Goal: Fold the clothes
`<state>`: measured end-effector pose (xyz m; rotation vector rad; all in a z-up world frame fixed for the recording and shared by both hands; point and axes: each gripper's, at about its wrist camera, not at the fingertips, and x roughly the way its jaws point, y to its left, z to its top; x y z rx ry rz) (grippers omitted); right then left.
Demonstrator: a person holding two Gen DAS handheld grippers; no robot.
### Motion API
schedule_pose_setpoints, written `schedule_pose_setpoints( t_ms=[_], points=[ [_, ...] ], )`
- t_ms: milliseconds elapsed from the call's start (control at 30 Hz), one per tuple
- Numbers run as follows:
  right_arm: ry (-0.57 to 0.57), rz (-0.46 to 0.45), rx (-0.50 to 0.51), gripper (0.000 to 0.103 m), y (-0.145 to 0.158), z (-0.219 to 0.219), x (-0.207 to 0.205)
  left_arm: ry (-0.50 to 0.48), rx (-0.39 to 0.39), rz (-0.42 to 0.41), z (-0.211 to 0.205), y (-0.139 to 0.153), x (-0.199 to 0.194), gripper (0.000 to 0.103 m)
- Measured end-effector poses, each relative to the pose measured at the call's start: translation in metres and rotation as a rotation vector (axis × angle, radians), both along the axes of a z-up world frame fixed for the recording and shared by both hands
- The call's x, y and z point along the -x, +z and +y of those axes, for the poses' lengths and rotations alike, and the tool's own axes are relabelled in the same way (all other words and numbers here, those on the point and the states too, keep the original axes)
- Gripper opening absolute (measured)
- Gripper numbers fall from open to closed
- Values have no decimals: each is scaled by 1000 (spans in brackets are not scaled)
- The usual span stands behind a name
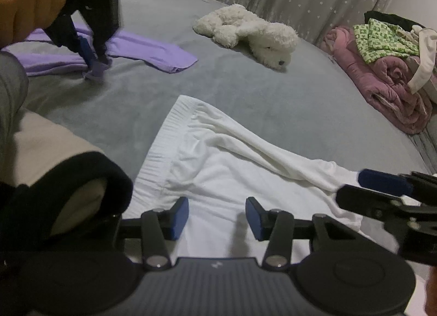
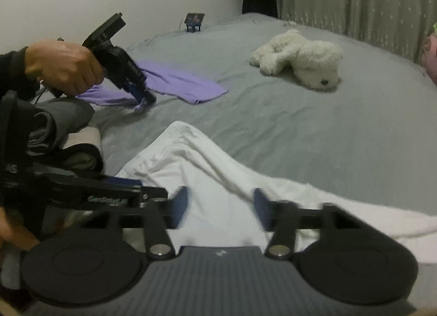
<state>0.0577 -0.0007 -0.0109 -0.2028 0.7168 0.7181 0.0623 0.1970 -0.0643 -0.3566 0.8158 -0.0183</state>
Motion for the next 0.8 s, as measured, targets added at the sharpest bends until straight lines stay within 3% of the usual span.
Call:
schedule_pose_setpoints(
  t_ms=[100,200,533,633,700,800],
  points=[
    [2,-20,13,61,-6,4,-8,10,4,2,1,-1,-1,42],
    [-27,3,23,61,-18,7,-28,25,-24,3,0,-2,-2,27],
    [-124,135,-41,59,-44,-7,-68,26,-55,7,-1,-5,-4,25],
    [-128,123,-21,40,-46,-6,-66,22,-66,6,-2,-5,-4,25],
    [-119,97,-6,14,-42,-3,-62,21,-67,7,-2,-6,-3,25],
    [-107,58,17,7,-37,0,-56,20,-60,7,0,-6,-4,25]
  ],
)
